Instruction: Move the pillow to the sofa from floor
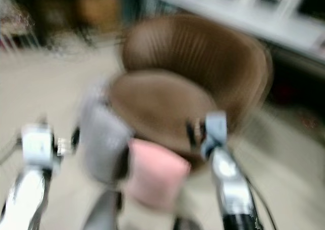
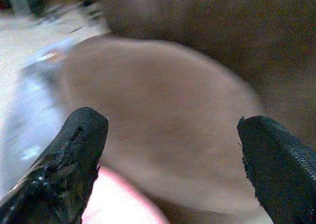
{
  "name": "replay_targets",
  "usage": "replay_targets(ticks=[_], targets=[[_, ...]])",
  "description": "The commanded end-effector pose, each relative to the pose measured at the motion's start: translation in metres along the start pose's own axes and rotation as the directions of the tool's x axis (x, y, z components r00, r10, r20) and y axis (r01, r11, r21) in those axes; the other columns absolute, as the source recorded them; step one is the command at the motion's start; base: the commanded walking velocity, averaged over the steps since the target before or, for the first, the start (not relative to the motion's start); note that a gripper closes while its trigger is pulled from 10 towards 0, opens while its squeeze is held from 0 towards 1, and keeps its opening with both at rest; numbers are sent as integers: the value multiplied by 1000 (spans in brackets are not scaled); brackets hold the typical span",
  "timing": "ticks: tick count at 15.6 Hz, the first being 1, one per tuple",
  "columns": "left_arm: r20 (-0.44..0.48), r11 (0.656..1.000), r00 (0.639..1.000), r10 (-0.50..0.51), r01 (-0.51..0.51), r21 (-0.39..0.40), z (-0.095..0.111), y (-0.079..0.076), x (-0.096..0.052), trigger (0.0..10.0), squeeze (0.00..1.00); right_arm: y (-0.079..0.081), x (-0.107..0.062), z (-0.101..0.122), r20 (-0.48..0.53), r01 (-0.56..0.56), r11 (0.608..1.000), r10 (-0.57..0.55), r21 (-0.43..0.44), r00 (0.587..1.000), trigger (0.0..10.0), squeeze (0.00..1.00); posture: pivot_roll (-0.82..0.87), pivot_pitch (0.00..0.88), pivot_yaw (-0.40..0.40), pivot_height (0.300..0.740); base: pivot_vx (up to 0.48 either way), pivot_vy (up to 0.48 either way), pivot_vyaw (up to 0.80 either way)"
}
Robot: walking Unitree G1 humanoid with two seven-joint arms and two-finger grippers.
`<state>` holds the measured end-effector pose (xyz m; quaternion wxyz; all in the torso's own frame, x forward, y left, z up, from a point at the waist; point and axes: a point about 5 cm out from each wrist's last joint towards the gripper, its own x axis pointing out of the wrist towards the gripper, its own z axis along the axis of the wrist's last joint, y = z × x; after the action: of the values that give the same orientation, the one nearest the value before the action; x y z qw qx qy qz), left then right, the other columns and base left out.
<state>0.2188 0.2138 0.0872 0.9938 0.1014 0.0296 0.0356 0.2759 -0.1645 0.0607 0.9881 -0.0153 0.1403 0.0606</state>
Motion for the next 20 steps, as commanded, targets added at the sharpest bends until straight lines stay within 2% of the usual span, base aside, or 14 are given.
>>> replay_targets(ticks=[1, 5, 9, 12, 20], targets=[[44, 1000, 999, -5, 5, 2, 10, 0, 7, 10000, 0, 1, 4, 9, 21, -8, 1000, 8, -13, 1000, 10000, 0, 53, 0, -99, 655, 296, 0, 538], [40, 1000, 999, 11, -12, 13, 10, 2, 7, 10000, 0, 0, 5, 7, 3, 13, 1000, -13, -9, 1000, 10000, 0, 57, 0, -101, 655, 281, 0, 0], [20, 999, 1000, 23, -23, 37, 8, 4, 8, 10000, 0, -3, 4, 7, 9, 63, 998, -63, 14, 998, 10000, 0, 56, 0, -94, 655, 0, 0, 0], [27, 999, 1000, -3, 2, 54, 9, 1, 11, 10000, 0, -8, 4, 5, -1, 118, 990, -119, 73, 993, 10000, 0, 55, 0, -88, 655, 0, 0, 0], [41, 998, 999, -21, 18, 67, 12, -1, 15, 10000, 0, -5, 3, 3, -7, 97, 990, -97, 100, 995, 10000, 0, 54, 0, -79, 585, 0, 0, 0]])
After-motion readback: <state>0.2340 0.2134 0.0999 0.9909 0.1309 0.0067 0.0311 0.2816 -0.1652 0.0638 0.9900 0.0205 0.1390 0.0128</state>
